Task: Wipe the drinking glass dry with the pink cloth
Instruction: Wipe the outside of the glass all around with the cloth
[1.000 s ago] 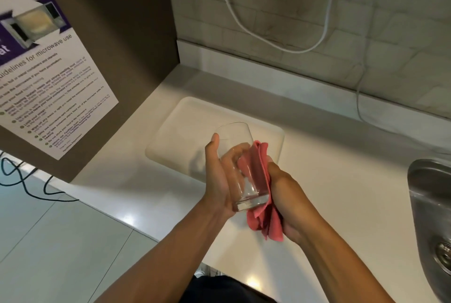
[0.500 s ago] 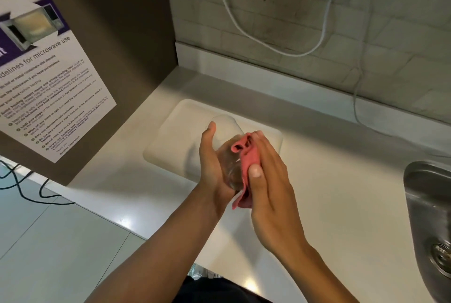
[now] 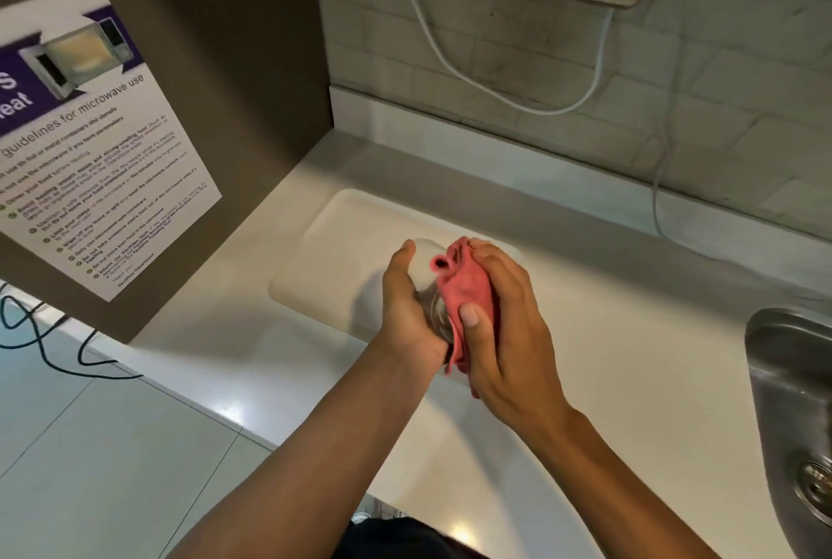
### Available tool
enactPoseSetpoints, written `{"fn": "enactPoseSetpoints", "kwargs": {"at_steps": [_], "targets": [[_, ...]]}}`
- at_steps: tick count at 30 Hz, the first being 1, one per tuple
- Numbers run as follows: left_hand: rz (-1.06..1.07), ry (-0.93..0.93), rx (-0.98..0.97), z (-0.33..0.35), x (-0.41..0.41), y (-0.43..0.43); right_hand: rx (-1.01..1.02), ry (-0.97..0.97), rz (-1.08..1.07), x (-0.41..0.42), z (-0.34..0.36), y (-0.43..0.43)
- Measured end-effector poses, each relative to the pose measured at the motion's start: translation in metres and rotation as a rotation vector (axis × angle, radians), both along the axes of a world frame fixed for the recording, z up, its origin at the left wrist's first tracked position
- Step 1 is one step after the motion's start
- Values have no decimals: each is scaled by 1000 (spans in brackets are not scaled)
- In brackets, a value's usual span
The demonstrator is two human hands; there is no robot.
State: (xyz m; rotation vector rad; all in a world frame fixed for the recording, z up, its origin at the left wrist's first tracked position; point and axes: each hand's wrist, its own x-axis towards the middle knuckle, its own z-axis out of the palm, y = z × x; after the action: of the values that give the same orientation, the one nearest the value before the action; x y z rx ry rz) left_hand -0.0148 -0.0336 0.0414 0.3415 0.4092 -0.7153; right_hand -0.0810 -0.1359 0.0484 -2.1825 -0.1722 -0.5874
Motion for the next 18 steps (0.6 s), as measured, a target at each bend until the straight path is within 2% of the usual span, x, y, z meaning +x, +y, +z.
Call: {"fn": "enactPoseSetpoints", "kwargs": {"at_steps": [3, 5, 7, 9, 11, 13, 16, 18], "targets": [[-33, 65, 19, 1, -9, 1, -350, -265, 105, 5, 1, -8], [-8, 76, 98, -4, -8, -1, -454, -281, 137, 13, 7, -15], [5, 81, 83, 0, -5, -5, -341, -151, 87, 18, 12, -16], [-25, 100, 106, 8, 1, -6, -121, -11, -13, 18, 13, -13], [-19, 94, 101, 9, 4, -5, -4, 2, -47, 12, 7, -7], [19, 106, 66, 5, 3, -6, -46, -85, -11, 6, -3, -4], [43, 99, 11, 2, -5, -7, -253, -249, 75, 7, -7, -8], [23, 63, 42, 3, -5, -6, -329, -292, 75, 10, -6, -10]]}}
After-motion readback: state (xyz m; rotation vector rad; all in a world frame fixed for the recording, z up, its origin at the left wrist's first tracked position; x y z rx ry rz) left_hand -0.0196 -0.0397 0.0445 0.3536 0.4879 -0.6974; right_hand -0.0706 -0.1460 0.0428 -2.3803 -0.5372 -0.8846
